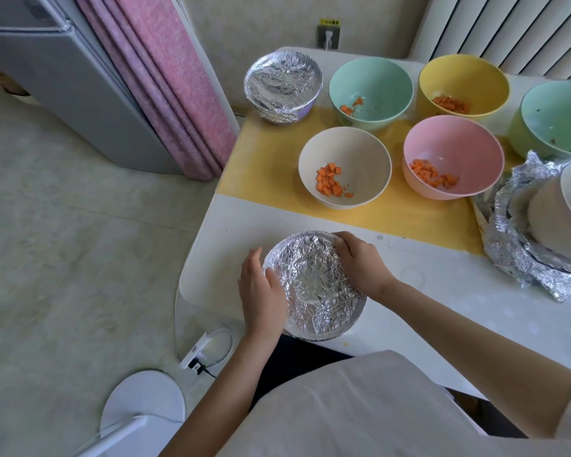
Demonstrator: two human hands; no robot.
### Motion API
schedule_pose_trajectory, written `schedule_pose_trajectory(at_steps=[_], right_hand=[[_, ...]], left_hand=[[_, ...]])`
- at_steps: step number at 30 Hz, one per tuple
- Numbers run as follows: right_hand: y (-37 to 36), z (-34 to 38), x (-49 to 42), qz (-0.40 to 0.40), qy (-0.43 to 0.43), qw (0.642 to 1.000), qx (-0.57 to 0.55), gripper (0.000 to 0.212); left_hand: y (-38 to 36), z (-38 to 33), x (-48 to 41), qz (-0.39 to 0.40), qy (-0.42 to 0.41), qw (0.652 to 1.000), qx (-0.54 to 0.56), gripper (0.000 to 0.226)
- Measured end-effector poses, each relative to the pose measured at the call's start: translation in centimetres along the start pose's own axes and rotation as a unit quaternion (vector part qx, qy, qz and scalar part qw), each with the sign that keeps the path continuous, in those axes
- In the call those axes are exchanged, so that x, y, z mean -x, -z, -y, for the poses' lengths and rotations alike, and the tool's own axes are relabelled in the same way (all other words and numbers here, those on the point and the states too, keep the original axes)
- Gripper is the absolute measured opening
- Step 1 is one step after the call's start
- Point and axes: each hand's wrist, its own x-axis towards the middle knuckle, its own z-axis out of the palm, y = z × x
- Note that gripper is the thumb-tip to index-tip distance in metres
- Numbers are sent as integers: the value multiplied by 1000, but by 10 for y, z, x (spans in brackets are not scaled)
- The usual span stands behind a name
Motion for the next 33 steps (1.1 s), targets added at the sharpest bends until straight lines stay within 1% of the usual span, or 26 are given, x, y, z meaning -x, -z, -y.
schedule_pose_trajectory(at_steps=[3, 6, 9, 11, 13, 15, 17, 19, 22, 26, 29, 33], right_hand=[[1, -2, -2, -5, -6, 1000, 11, 35], [-1, -4, -2, -21, 6, 999, 28, 33], [-4, -5, -2, -38, 21, 998, 40, 29], [-2, -5, -4, -27, 27, 998, 59, 29], [3, -4, -7, -2, 35, 994, 102, 31], [6, 0, -10, 18, 59, 990, 130, 33], [8, 6, -14, 31, 85, 987, 135, 34], [7, 9, -18, 29, 101, 985, 134, 30], [6, 7, -20, 15, 91, 985, 146, 25], [2, -1, -10, -15, 75, 983, 167, 26], [4, -7, -4, -35, 57, 986, 152, 22], [5, -3, 1, -27, 58, 989, 134, 31]], left_hand=[[1, -4, -6, 36, -2, 999, 1, 37], [1, -8, -4, 20, 2, 1000, 6, 35], [1, -8, 1, 2, 4, 1000, 9, 39], [1, -6, 2, 3, 0, 1000, 3, 42], [1, -4, 2, 11, -2, 1000, -6, 46], [1, -3, 2, 24, -6, 1000, -18, 49], [2, -2, 3, 35, -16, 999, -25, 50], [2, -2, 3, 36, -24, 999, -21, 46], [2, -2, 1, 32, -18, 999, -7, 40], [0, -3, 0, 27, -11, 999, 15, 34], [-1, -5, 2, 15, -17, 1000, 19, 32], [-3, -5, 0, 3, -16, 1000, 11, 33]])
